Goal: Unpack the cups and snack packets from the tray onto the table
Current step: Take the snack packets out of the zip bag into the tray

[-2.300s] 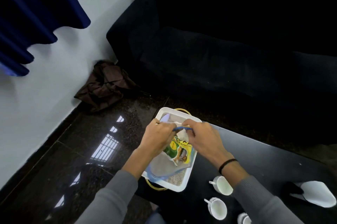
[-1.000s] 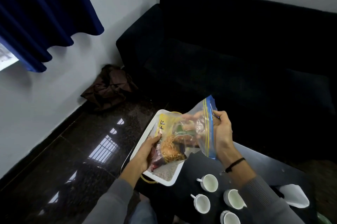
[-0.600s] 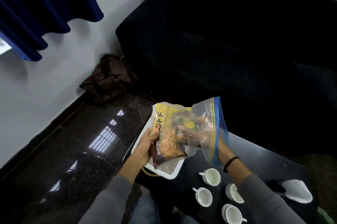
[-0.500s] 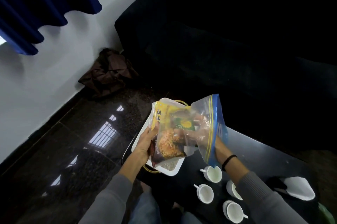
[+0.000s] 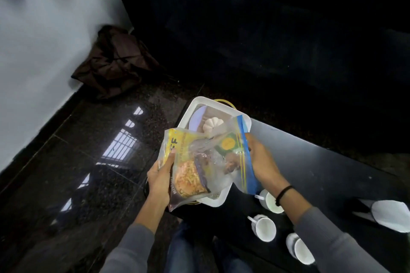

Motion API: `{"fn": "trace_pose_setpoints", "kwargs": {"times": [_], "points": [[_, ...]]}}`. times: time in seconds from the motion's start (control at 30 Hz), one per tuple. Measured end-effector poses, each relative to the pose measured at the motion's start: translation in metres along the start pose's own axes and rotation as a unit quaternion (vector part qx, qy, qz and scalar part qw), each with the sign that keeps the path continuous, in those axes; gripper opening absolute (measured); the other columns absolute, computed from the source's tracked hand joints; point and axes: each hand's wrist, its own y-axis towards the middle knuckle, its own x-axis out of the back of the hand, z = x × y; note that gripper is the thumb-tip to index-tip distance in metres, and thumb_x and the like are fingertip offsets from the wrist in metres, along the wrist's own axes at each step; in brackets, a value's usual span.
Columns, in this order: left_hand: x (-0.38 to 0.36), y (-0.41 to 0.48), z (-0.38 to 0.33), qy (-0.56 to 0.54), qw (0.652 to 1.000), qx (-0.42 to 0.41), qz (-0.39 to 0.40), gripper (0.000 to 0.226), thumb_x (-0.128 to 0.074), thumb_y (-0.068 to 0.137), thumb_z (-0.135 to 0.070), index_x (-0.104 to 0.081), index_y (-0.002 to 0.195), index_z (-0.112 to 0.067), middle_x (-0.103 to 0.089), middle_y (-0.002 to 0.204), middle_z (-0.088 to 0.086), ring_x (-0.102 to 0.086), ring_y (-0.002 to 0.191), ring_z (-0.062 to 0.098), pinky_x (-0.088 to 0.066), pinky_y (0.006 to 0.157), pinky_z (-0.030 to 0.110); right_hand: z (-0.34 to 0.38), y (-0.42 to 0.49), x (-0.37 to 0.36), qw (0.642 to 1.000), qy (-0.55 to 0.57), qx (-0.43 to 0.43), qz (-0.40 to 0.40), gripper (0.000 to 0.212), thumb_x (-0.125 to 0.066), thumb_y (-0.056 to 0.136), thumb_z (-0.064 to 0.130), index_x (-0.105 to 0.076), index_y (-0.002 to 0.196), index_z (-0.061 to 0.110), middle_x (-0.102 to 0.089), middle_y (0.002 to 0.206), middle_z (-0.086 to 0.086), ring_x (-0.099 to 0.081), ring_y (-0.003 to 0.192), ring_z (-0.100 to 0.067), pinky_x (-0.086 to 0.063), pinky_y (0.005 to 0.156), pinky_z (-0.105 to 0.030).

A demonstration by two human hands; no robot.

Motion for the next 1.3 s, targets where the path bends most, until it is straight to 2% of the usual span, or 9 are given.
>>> {"fn": "trace_pose_setpoints", "kwargs": {"times": [0.13, 0.33, 0.5, 0.7, 0.9, 1.03, 1.13, 1.2, 1.3], "points": [[0.017, 0.030, 0.005, 0.061, 0.998, -0.008, -0.007, 0.012, -0.083, 0.082, -0.031, -0.076, 0.085, -0.021, -0.079, 0.069, -0.004, -0.073, 0.058, 0.007, -0.055, 0.046, 0.021, -0.023, 0.024, 0.007, 0.991, -0.120, 0.040, -0.039, 0.053, -0.082, 0.074, 0.032, -0.067, 0.124, 0.040, -0.077, 0.106, 0.008, -0.072, 0.086, -0.009, -0.047, 0.062, -0.012], [0.035, 0.060, 0.001, 0.089, 0.996, -0.012, -0.003, 0.014, -0.084, 0.080, -0.028, -0.078, 0.084, -0.017, -0.079, 0.073, -0.001, -0.073, 0.061, 0.008, -0.056, 0.049, 0.021, -0.045, 0.032, 0.007, 0.973, -0.170, 0.014, -0.155, 0.060, -0.082, 0.072, 0.042, -0.064, 0.129, 0.037, -0.073, 0.111, 0.002, -0.069, 0.101, -0.024, -0.056, 0.079, -0.034], [0.040, 0.072, 0.003, 0.092, 0.995, 0.004, 0.045, 0.011, -0.087, 0.075, -0.026, -0.083, 0.075, -0.017, -0.081, 0.081, 0.006, -0.075, 0.065, 0.013, -0.058, 0.053, 0.023, -0.053, 0.048, -0.001, 0.938, -0.199, 0.050, -0.280, 0.059, -0.078, 0.076, 0.039, -0.054, 0.129, 0.033, -0.064, 0.120, -0.002, -0.065, 0.103, -0.029, -0.052, 0.078, -0.042], [0.032, 0.080, 0.007, 0.107, 0.985, 0.003, 0.131, 0.047, -0.093, 0.055, -0.045, -0.083, 0.089, -0.015, -0.081, 0.089, 0.013, -0.078, 0.075, 0.023, -0.061, 0.060, 0.029, -0.041, 0.106, -0.014, 0.967, -0.146, 0.129, -0.166, 0.056, -0.084, 0.076, 0.017, -0.064, 0.128, 0.022, -0.064, 0.115, -0.008, -0.065, 0.103, -0.028, -0.054, 0.080, -0.034], [0.018, 0.093, 0.007, 0.090, 0.984, 0.005, 0.155, 0.048, -0.094, 0.062, -0.042, -0.082, 0.098, -0.013, -0.080, 0.097, 0.016, -0.078, 0.085, 0.028, -0.063, 0.070, 0.036, -0.029, 0.167, -0.033, 0.980, -0.083, 0.148, -0.104, 0.055, -0.087, 0.077, 0.016, -0.067, 0.127, 0.026, -0.060, 0.121, -0.009, -0.061, 0.101, -0.018, -0.040, 0.070, 0.003], [0.016, 0.100, 0.009, 0.084, 0.985, 0.016, 0.149, 0.038, -0.090, 0.068, -0.033, -0.081, 0.098, -0.011, -0.079, 0.098, 0.019, -0.078, 0.082, 0.029, -0.062, 0.070, 0.036, -0.032, 0.180, -0.033, 0.987, 0.018, 0.136, -0.084, 0.061, -0.085, 0.081, 0.010, -0.060, 0.134, 0.026, -0.064, 0.124, -0.004, -0.071, 0.102, -0.014, -0.058, 0.084, -0.021], [0.016, 0.102, 0.012, 0.083, 0.984, 0.020, 0.154, 0.037, -0.090, 0.068, -0.034, -0.082, 0.097, -0.012, -0.079, 0.099, 0.018, -0.078, 0.084, 0.029, -0.063, 0.074, 0.038, -0.043, 0.173, -0.026, 0.980, 0.105, 0.134, -0.099, 0.053, -0.080, 0.086, 0.006, -0.059, 0.125, 0.036, -0.061, 0.112, 0.027, -0.070, 0.086, 0.013, -0.053, 0.064, -0.006], [0.016, 0.101, 0.014, 0.079, 0.985, 0.025, 0.154, 0.036, -0.089, 0.069, -0.033, -0.081, 0.097, -0.011, -0.079, 0.099, 0.019, -0.078, 0.084, 0.030, -0.063, 0.075, 0.040, -0.052, 0.163, -0.021, 0.978, 0.125, 0.121, -0.114, 0.044, -0.078, 0.089, 0.013, -0.061, 0.117, 0.043, -0.066, 0.113, 0.021, -0.066, 0.092, 0.013, -0.050, 0.064, -0.006], [0.014, 0.097, 0.020, 0.065, 0.986, 0.035, 0.147, 0.035, -0.088, 0.072, -0.030, -0.081, 0.098, -0.008, -0.079, 0.099, 0.019, -0.077, 0.083, 0.030, -0.064, 0.075, 0.041, -0.069, 0.146, -0.015, 0.975, 0.153, 0.101, -0.125, 0.025, -0.075, 0.091, 0.016, -0.071, 0.113, 0.029, -0.074, 0.110, 0.008, -0.068, 0.089, 0.012, -0.051, 0.069, -0.010]]}}
